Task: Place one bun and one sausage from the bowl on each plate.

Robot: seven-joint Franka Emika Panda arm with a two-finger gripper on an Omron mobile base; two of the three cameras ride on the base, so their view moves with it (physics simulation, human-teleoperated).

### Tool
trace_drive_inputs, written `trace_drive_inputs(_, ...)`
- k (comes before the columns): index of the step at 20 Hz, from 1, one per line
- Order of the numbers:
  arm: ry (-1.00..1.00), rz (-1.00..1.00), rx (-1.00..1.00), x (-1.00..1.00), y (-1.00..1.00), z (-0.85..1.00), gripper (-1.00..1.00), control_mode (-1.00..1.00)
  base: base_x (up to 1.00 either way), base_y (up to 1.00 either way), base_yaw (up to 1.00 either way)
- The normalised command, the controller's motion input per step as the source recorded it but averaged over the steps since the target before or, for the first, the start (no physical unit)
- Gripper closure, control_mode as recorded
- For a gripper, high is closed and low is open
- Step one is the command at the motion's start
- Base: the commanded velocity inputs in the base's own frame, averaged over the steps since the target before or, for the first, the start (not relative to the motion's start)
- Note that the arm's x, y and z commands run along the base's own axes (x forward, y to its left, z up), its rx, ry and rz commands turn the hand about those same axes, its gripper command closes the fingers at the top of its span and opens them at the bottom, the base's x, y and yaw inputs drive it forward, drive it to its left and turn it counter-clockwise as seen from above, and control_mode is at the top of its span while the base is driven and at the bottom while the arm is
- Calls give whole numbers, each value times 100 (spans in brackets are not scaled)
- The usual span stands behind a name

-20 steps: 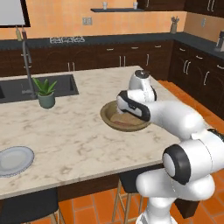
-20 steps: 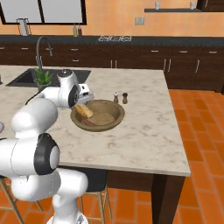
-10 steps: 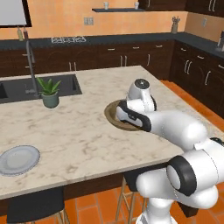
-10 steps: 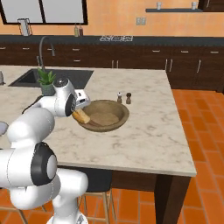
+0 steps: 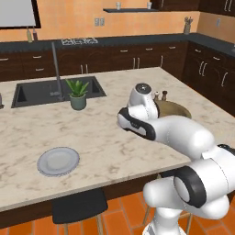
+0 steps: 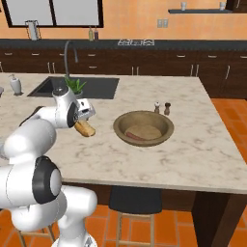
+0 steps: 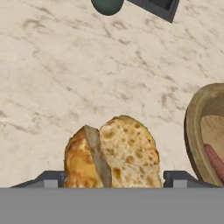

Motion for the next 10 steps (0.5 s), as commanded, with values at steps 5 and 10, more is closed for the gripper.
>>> trace_drive_inputs(5, 0, 0, 0, 0, 0, 0, 100, -100, 0, 0, 0)
trace_drive_inputs(10, 0, 14, 0, 8, 80, -9, 100, -100, 0, 0, 0)
